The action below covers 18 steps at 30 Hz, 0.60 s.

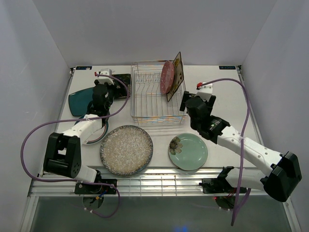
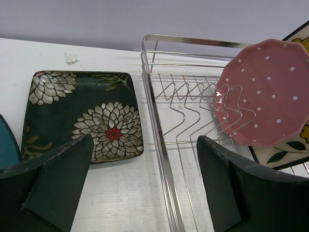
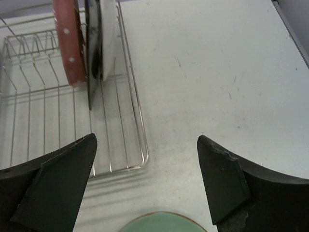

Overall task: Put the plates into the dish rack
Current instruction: Insert the plate into the dish rack.

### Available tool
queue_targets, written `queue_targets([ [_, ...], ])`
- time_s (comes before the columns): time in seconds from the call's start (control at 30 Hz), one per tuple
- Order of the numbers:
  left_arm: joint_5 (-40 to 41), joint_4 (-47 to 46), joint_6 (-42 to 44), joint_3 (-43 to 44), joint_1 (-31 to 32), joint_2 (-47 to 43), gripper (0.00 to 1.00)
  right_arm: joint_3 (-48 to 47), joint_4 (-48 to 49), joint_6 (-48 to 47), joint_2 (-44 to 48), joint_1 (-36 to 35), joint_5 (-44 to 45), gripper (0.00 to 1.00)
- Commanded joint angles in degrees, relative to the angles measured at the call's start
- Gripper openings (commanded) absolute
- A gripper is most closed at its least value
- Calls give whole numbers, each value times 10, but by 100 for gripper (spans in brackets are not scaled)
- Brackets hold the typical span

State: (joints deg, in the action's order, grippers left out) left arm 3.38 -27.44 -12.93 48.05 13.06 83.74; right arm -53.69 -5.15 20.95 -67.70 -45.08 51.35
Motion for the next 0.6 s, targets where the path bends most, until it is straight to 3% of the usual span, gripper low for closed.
queue_targets([
  [0.0, -12, -7, 4, -6, -4, -32, 98, 28, -93, 100, 40, 0, 32, 90],
  [0.13, -19, -8, 4, -6, -3, -31, 98, 32, -173, 180, 58, 0, 49, 90],
  [0.33, -22, -8, 5, -8, -4, -38, 98, -21, -387, 337, 58, -2, 45, 90],
  [0.47, -32, -9, 5, -9, -3, -40, 98, 21, -366, 320, 103, -2, 31, 98],
  [0.57, -33, -9, 4, -11, -3, -39, 98, 56, -321, 271, 151, -1, 0, 92],
])
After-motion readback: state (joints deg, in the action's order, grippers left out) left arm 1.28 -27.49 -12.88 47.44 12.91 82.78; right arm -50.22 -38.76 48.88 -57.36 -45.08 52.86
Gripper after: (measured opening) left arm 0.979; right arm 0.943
